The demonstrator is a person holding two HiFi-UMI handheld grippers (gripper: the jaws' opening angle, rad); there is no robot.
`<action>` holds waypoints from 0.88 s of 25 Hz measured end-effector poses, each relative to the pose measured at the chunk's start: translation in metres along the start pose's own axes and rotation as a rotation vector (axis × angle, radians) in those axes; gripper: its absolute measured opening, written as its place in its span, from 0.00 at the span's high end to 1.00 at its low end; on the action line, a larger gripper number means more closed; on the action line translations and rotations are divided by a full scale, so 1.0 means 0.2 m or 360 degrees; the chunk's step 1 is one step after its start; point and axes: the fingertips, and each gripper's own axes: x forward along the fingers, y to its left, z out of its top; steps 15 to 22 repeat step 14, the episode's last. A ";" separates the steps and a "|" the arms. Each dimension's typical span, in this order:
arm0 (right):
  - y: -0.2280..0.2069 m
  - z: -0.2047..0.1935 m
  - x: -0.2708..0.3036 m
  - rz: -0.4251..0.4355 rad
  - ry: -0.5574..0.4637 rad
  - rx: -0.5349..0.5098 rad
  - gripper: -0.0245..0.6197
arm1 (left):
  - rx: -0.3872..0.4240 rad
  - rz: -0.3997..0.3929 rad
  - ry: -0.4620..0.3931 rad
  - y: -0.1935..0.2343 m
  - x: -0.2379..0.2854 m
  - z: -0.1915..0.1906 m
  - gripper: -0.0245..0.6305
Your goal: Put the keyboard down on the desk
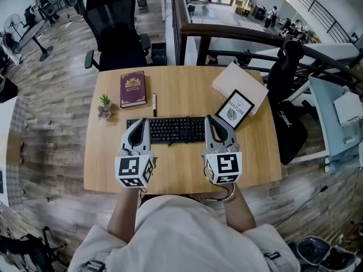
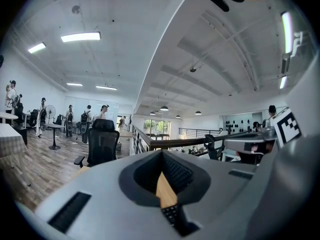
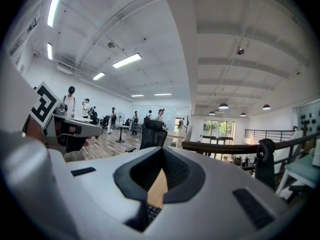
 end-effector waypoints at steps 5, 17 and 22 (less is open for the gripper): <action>-0.04 -0.02 -0.01 -0.0029 0.0014 0.0009 0.96 | -0.0010 -0.0026 0.0012 -0.03 0.03 -0.02 0.95; -0.07 -0.05 -0.03 -0.0030 0.0027 0.0077 0.96 | -0.0055 -0.0045 0.0036 -0.07 0.06 -0.05 0.95; -0.07 -0.05 -0.03 -0.0030 0.0027 0.0077 0.96 | -0.0055 -0.0045 0.0036 -0.07 0.06 -0.05 0.95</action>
